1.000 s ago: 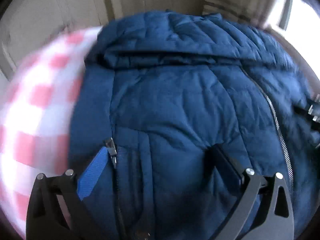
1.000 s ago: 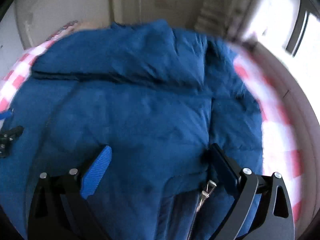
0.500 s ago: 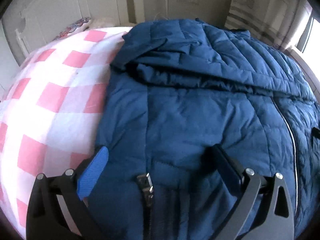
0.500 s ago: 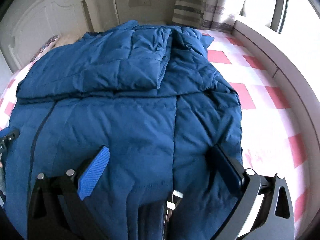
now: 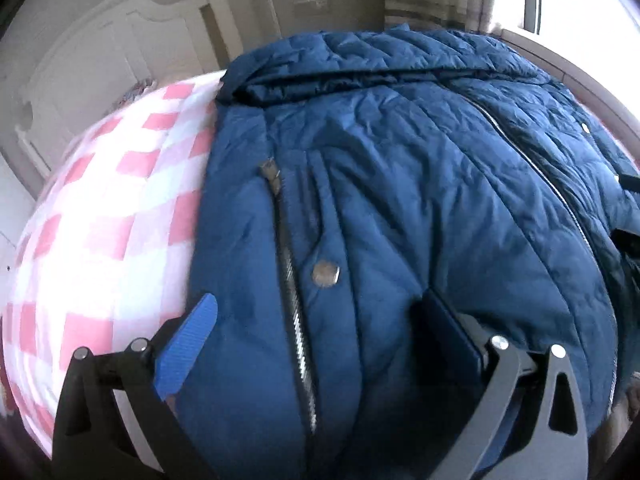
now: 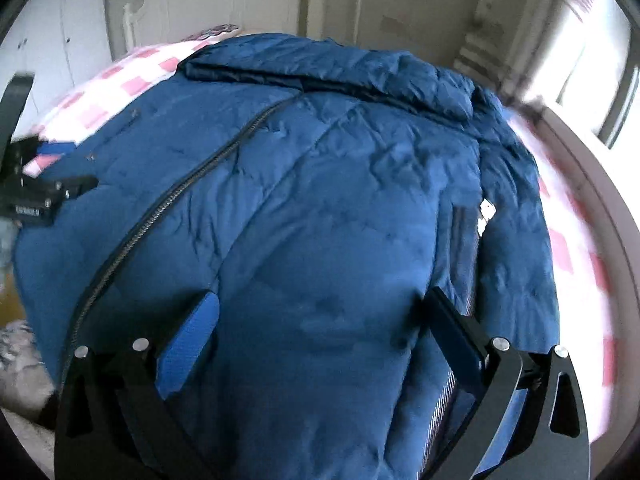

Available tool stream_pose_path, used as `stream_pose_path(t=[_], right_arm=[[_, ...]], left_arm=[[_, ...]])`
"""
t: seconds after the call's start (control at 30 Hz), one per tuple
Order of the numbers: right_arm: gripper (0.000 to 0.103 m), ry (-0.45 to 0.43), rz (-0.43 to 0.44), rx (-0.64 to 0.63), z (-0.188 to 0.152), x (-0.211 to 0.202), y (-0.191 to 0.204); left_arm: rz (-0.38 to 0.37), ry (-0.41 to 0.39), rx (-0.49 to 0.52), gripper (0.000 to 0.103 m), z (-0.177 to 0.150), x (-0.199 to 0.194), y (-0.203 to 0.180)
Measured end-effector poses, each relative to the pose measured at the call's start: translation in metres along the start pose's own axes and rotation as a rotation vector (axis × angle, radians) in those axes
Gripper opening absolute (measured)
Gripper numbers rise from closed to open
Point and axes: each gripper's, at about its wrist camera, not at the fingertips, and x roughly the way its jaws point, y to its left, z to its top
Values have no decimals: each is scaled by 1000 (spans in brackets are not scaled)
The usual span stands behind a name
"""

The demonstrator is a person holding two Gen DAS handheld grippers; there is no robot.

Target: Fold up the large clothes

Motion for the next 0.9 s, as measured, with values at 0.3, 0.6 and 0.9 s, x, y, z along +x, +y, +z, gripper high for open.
stream_pose_path(t=[0.3, 0.6, 0.9], right_arm=[[98, -49, 21, 123, -78, -60, -36], [98, -32, 96, 382, -142, -63, -93], [35, -124, 205, 318, -142, -67, -73]], left_arm=[[-97, -28, -132, 101, -49, -31, 39], [-166, -8, -166, 101, -74, -40, 53], [-207, -39, -88, 48, -79, -59, 29]])
